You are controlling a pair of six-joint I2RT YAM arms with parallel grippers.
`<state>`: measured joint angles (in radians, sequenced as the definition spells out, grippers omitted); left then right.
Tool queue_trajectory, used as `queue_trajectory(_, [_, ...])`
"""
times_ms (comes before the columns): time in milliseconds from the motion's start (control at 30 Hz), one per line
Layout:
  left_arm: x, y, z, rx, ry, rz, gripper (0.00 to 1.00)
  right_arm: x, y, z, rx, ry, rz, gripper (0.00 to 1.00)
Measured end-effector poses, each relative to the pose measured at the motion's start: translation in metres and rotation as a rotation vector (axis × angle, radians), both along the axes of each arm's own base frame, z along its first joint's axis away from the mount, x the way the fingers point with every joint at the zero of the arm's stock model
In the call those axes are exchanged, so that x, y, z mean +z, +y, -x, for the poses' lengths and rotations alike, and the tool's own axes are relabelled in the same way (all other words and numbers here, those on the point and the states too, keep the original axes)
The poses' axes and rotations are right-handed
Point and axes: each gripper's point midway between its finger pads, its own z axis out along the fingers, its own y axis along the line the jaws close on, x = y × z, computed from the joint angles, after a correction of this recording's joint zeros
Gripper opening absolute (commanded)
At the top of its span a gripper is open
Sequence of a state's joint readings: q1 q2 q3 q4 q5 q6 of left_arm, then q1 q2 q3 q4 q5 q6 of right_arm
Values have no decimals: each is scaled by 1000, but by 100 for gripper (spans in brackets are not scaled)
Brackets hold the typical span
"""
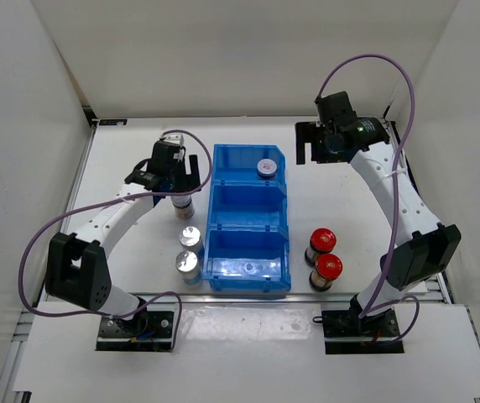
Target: Organize the condiment bottles
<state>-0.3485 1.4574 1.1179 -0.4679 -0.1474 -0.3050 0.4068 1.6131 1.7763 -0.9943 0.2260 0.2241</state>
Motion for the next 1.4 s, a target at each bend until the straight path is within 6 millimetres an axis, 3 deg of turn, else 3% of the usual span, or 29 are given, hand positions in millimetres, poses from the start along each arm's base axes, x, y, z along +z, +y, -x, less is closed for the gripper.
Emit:
queue_trajectory(300, [-9,3,2,17,23,1,100,2,-1,2,0,-6,-2,100])
queue_trajectory(467, [-30,3,4,32,72,-2,100,2,-1,2,3,-6,1,100])
queue_trajectory(667, [-62,9,22,48,158,-21,100,3,-3,2,2,-10,7,100])
queue_trajectory(1000, [-76,6,12,56,191,-28,93,3,-3,2,10,-12,14,100])
queue_trajectory(1233, [-79,2,0,63,184,-22,77,3,-3,2,13,-13,18,100])
queue_trajectory(1333, [-78,3,-1,63,182,-21,67,3,-4,2,13,-14,21,100])
queue_trajectory(1400, [-78,2,-1,65,181,-19,55,3,-4,2,13,-14,21,100])
